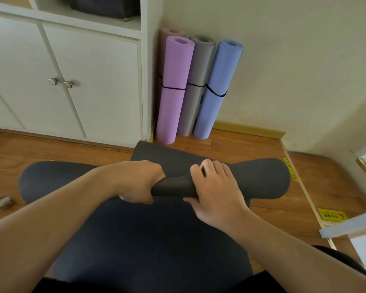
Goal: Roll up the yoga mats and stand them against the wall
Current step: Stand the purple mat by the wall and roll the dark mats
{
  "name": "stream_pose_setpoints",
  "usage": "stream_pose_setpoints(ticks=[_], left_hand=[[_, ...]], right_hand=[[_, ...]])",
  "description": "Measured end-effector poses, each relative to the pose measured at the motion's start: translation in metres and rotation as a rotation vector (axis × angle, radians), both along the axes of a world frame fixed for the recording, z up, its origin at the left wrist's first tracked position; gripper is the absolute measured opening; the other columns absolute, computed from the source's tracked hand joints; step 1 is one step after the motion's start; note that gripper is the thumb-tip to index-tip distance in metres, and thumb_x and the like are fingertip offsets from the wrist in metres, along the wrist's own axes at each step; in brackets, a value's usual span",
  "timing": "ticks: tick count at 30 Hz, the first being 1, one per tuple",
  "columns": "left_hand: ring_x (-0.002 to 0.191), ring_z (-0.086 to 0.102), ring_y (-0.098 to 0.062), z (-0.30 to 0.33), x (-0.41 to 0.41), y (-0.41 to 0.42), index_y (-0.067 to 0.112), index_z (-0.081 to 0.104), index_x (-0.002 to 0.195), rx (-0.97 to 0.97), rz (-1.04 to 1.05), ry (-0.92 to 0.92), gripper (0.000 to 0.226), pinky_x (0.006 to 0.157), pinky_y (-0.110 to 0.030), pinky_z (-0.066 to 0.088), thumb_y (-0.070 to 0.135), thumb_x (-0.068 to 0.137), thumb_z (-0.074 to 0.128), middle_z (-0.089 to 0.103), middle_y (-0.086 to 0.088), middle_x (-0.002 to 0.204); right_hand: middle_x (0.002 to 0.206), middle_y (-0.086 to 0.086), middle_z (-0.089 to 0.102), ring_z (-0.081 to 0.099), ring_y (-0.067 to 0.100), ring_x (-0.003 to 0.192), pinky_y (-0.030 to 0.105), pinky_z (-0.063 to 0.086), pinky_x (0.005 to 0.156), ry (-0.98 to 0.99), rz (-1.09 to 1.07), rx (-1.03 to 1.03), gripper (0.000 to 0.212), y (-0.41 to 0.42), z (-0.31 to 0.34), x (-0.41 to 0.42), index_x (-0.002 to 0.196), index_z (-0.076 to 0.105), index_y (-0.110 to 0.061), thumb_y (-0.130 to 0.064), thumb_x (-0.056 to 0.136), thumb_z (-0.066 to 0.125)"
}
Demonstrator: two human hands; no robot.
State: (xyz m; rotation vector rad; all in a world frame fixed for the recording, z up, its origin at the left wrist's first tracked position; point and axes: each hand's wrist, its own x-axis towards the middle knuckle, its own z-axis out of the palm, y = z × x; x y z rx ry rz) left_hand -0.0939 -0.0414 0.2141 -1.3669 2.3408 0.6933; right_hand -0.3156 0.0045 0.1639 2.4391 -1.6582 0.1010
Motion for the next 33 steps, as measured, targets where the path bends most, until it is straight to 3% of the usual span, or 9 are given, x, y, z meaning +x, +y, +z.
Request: stream_pose_setpoints(ticks=[3,6,9,11,14,18,25,30,33], left_hand=[[0.080,0.063,-0.008,0.006,0.000,0.003,0.033,0.061,0.094,0.062,-0.012,-0.042,0.016,0.068,-0.027,0.045,0.029,0.092,0.077,0.067,0.009,0.088],[0.082,0.060,-0.008,0.003,0.001,0.012,0.032,0.057,0.099,-0.113,-0.055,-0.125,0.017,0.070,-0.030,0.046,0.041,0.094,0.071,0.063,0.011,0.090],[0.103,0.057,-0.018,-0.010,0.000,0.027,0.028,0.044,0.112,-0.467,-0.061,-0.153,0.039,0.093,-0.036,0.047,0.051,0.092,0.069,0.057,0.006,0.111],[0.118,0.049,-0.029,-0.024,-0.006,0.043,0.018,0.040,0.132,-0.656,-0.069,-0.196,0.063,0.110,-0.044,0.038,0.049,0.086,0.073,0.047,-0.006,0.128],[0.125,0.044,-0.036,-0.045,-0.012,0.063,0.008,0.034,0.146,-0.740,-0.052,-0.176,0.088,0.121,-0.055,0.027,0.050,0.082,0.077,0.042,-0.014,0.136],[0.096,0.050,-0.027,-0.053,-0.012,0.051,0.013,0.050,0.118,-0.787,-0.034,-0.060,0.058,0.092,-0.043,0.045,0.040,0.077,0.080,0.050,-0.009,0.110],[0.081,0.051,-0.017,-0.049,-0.031,0.039,0.021,0.042,0.104,-0.683,0.038,-0.115,0.026,0.068,-0.030,0.041,0.025,0.096,0.066,0.054,0.001,0.097],[0.069,0.051,-0.015,-0.040,-0.030,0.034,0.025,0.039,0.100,-0.594,0.092,-0.110,0.021,0.063,-0.030,0.040,0.023,0.101,0.060,0.046,0.007,0.081],[0.067,0.048,-0.012,-0.026,-0.024,0.030,0.027,0.042,0.099,-0.531,0.111,-0.093,0.015,0.062,-0.029,0.039,0.025,0.101,0.057,0.045,0.009,0.077]], right_hand=[[0.087,-0.005,0.056,0.057,0.018,0.078,0.032,0.046,0.068,-0.003,0.042,0.082,0.039,-0.001,0.005,0.005,0.097,0.050,-0.026,-0.054,0.088,0.076],[0.076,-0.009,0.056,0.055,0.016,0.068,0.033,0.044,0.061,0.002,0.029,0.282,0.021,-0.004,0.012,0.008,0.090,0.047,-0.029,-0.041,0.099,0.062],[0.076,-0.008,0.061,0.059,0.016,0.068,0.035,0.051,0.063,0.000,-0.008,0.359,0.012,-0.012,0.019,0.009,0.088,0.058,-0.027,-0.033,0.096,0.063],[0.073,-0.007,0.062,0.060,0.015,0.066,0.033,0.048,0.058,-0.026,-0.066,0.374,0.009,-0.017,0.027,0.007,0.084,0.062,-0.027,-0.029,0.092,0.065],[0.072,-0.006,0.065,0.062,0.015,0.065,0.029,0.044,0.052,-0.117,-0.171,0.448,0.008,-0.021,0.035,0.002,0.079,0.067,-0.027,-0.021,0.083,0.066],[0.072,-0.005,0.067,0.065,0.016,0.066,0.032,0.048,0.055,-0.210,-0.220,0.531,0.009,-0.021,0.034,0.002,0.076,0.068,-0.028,-0.020,0.080,0.071],[0.076,-0.009,0.062,0.059,0.013,0.070,0.030,0.036,0.056,-0.045,-0.122,0.343,0.006,-0.023,0.026,-0.006,0.079,0.064,-0.027,-0.028,0.081,0.070],[0.104,0.002,0.052,0.051,0.023,0.095,0.034,0.043,0.083,0.012,0.005,0.025,0.048,-0.013,0.009,-0.002,0.106,0.051,-0.019,-0.041,0.079,0.084],[0.099,0.003,0.057,0.056,0.023,0.089,0.038,0.050,0.082,0.001,0.006,-0.046,0.063,-0.009,0.002,0.003,0.109,0.053,-0.016,-0.048,0.071,0.092]])
